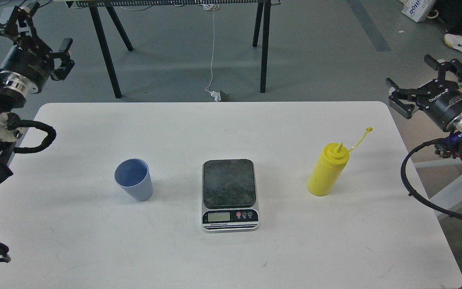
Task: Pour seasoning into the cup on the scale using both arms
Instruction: 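Move the left gripper toward the light blue cup, then lower the left gripper onto the blue cup and grasp its rim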
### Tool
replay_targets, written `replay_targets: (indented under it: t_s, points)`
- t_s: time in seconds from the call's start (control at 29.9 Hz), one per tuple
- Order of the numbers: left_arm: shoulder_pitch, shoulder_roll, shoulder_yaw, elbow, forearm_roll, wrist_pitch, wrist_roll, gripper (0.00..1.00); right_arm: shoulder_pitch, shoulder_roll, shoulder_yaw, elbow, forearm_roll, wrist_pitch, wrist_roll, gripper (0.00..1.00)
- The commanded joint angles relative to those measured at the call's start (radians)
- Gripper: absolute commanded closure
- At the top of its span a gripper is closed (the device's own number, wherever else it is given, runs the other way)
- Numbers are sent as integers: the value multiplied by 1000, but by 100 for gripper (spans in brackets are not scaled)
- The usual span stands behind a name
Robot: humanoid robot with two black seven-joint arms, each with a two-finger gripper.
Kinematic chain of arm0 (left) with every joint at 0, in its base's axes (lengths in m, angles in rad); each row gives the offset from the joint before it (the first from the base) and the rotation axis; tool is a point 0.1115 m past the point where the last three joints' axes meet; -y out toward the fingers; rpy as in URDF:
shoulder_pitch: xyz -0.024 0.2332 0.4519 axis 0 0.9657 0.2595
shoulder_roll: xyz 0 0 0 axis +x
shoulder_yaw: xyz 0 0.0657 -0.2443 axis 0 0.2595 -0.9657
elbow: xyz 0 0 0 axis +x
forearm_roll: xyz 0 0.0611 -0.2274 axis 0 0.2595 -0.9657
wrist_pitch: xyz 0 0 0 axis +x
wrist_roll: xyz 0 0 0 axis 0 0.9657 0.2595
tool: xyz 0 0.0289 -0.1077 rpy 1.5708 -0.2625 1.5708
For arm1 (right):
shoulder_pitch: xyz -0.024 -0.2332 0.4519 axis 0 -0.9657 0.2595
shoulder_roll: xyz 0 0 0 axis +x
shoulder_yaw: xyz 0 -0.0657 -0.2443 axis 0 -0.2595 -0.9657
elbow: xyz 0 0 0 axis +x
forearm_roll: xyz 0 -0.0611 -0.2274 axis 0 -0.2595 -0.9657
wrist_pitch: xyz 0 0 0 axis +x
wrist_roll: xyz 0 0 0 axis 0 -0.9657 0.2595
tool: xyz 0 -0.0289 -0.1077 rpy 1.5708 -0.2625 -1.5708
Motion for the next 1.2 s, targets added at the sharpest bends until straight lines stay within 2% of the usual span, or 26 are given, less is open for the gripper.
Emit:
replay_targets:
  t_s: [0.0, 0.17, 0.3, 0.43, 0.53, 0.7, 0.77, 0.84, 1.0, 1.17]
  points:
    - [-7, -1, 7, 2, 9, 0, 0, 0, 0, 15, 1, 2, 0, 0, 0, 0]
    - [-30, 47, 15, 5, 79, 0, 0, 0, 5, 32, 0, 10, 0, 0, 0, 0]
    - [-154, 158, 93, -7, 431, 0, 0, 0, 8, 33, 1, 18, 0, 0, 0, 0]
    - [-296, 177, 159, -36, 870, 0, 0, 0, 20, 33, 1, 21, 0, 0, 0, 0]
    - [-356, 189, 228, -194, 1221, 0, 0, 0, 20, 33, 1, 21, 0, 0, 0, 0]
    - [-329, 331, 370, -657, 1705, 0, 0, 0, 20, 32, 1, 16, 0, 0, 0, 0]
    - [-283, 368, 464, -781, 1774, 0, 0, 0, 18, 32, 1, 16, 0, 0, 0, 0]
    - [-255, 362, 531, -825, 1778, 0, 0, 0, 18, 32, 1, 10, 0, 0, 0, 0]
    - [-240, 319, 614, -825, 1784, 0, 0, 0, 15, 32, 1, 10, 0, 0, 0, 0]
    - [-212, 310, 621, -820, 1787, 0, 0, 0, 15, 30, 1, 10, 0, 0, 0, 0]
